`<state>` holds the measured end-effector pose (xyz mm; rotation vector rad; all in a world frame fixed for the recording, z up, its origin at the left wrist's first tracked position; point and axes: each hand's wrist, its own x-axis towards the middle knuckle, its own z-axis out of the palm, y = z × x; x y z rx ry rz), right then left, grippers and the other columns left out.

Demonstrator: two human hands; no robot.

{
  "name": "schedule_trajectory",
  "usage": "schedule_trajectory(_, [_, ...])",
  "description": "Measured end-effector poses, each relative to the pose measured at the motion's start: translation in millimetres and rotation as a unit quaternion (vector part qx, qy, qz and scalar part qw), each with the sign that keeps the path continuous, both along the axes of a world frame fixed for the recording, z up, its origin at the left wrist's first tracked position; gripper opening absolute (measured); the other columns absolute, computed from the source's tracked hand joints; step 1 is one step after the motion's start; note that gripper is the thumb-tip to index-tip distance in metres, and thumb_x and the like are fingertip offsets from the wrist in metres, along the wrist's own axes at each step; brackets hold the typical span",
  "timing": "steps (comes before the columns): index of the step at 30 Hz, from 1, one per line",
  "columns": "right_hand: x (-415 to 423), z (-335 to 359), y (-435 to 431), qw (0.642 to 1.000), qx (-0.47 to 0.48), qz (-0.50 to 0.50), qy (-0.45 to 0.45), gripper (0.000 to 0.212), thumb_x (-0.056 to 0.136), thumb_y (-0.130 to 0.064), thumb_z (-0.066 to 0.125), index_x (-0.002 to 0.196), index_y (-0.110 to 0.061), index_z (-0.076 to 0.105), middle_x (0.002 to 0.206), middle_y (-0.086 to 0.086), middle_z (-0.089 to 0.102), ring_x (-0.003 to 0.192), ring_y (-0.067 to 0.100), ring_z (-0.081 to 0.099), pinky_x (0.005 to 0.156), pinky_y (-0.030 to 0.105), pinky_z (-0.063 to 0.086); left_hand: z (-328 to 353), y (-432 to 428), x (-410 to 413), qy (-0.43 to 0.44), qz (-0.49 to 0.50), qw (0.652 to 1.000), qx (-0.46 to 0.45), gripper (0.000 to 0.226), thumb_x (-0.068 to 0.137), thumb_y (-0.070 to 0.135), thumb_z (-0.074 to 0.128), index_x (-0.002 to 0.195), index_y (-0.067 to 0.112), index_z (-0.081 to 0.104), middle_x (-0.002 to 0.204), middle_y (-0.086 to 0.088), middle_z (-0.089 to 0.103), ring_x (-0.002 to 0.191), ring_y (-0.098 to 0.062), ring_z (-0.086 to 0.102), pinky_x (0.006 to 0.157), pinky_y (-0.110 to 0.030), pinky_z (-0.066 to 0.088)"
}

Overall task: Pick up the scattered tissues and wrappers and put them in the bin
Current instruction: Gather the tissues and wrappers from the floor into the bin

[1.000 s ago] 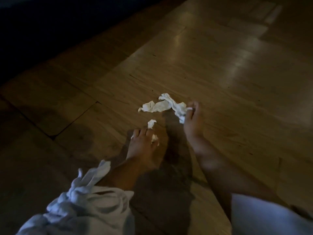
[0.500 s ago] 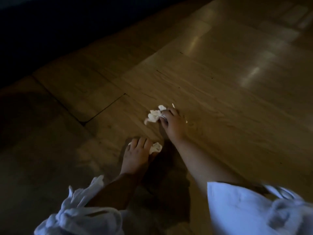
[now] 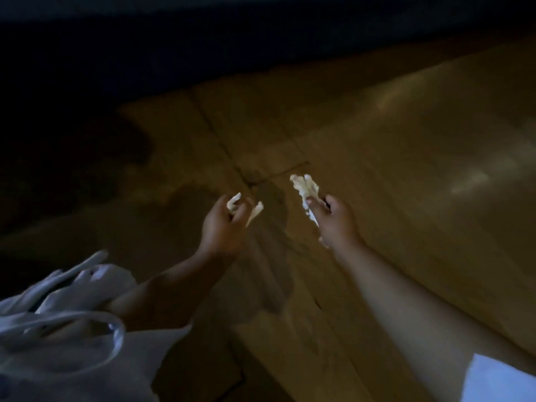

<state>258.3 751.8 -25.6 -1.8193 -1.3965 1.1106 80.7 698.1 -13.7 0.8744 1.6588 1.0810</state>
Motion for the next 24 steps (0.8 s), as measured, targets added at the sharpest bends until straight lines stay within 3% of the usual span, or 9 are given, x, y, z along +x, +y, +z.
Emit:
schedule_trajectory(2, [-48.5,25.7,-17.3,0.999,-0.032,0.027,0.033,0.019,0.091,-0.022,0.056,0.089,-0.004,0.059,0.066,0.0,0.054,0.055,0.01,0.047,0.05,0.021,0.04,40.4,-20.5,-35.5,-0.065,0.053,0.996,-0.015,0.007,0.093,0.027,0.052,0.096,0.021,0.056,0.089,-0.001,0.061,0.084,-0.017,0.058,0.079,-0.03,0.048])
schedule_trajectory(3, [-72.0,40.4,-26.9,0.997,-0.052,0.034,0.047,0.023,0.09,-0.024,0.057,0.089,-0.001,0.059,0.065,0.003,0.053,0.054,0.012,0.046,0.051,0.024,0.039,62.2,-33.5,-53.0,-0.104,0.077,0.991,-0.019,0.008,0.093,0.027,0.051,0.094,0.021,0.056,0.092,-0.007,0.06,0.085,-0.021,0.056,0.077,-0.036,0.048])
schedule_trajectory(8, [-202.3,128.2,-75.9,0.974,-0.147,0.138,0.108,0.021,0.091,-0.031,0.056,0.102,-0.014,0.062,0.069,0.008,0.053,0.053,0.016,0.044,0.045,0.023,0.038,146.5,-107.4,-153.7,-0.136,0.201,0.97,-0.022,0.017,0.092,0.029,0.053,0.092,0.013,0.054,0.089,-0.011,0.059,0.081,-0.027,0.056,0.069,-0.038,0.044])
schedule_trajectory(12, [-311.0,193.7,-109.1,0.949,-0.184,0.216,0.139,0.021,0.091,-0.034,0.056,0.104,-0.02,0.063,0.071,0.001,0.057,0.054,0.01,0.045,0.045,0.022,0.04,206.9,-159.4,-242.2,-0.112,0.281,0.953,-0.013,0.015,0.092,0.029,0.051,0.091,0.014,0.048,0.078,-0.003,0.053,0.066,-0.015,0.049,0.055,-0.026,0.04])
schedule_trajectory(15, [-395.9,231.0,-128.7,0.931,-0.198,0.246,0.184,0.019,0.091,-0.03,0.056,0.103,-0.016,0.063,0.066,-0.001,0.052,0.052,0.01,0.043,0.046,0.022,0.037,241.4,-188.1,-310.2,-0.096,0.318,0.943,0.002,0.019,0.092,0.031,0.052,0.083,0.015,0.047,0.064,0.001,0.046,0.054,-0.012,0.039,0.048,-0.025,0.031])
schedule_trajectory(19, [-508.8,255.4,-150.5,0.91,-0.225,0.255,0.236,0.014,0.091,-0.025,0.057,0.101,-0.016,0.061,0.069,0.0,0.057,0.045,0.006,0.048,0.044,0.019,0.039,266.9,-213.0,-404.0,-0.058,0.39,0.919,-0.003,0.029,0.093,0.032,0.05,0.098,0.003,0.053,0.066,-0.001,0.048,0.058,-0.017,0.044,0.05,-0.028,0.034])
schedule_trajectory(22, [-580.9,255.6,-157.9,0.904,-0.236,0.25,0.254,0.021,0.09,-0.024,0.059,0.108,-0.015,0.061,0.086,0.005,0.067,0.073,0.016,0.063,0.067,0.03,0.054,272.0,-217.0,-462.3,-0.059,0.456,0.888,-0.003,0.024,0.091,0.033,0.054,0.097,0.009,0.055,0.072,-0.002,0.053,0.063,-0.015,0.049,0.053,-0.028,0.039])
schedule_trajectory(24, [-619.0,248.0,-158.6,0.908,-0.229,0.256,0.239,0.02,0.089,-0.028,0.06,0.105,-0.017,0.062,0.083,0.006,0.063,0.077,0.021,0.059,0.076,0.038,0.051,270.9,-213.8,-494.6,-0.083,0.49,0.868,-0.016,0.023,0.09,0.032,0.055,0.1,0.011,0.053,0.075,-0.002,0.053,0.067,-0.016,0.05,0.053,-0.028,0.039])
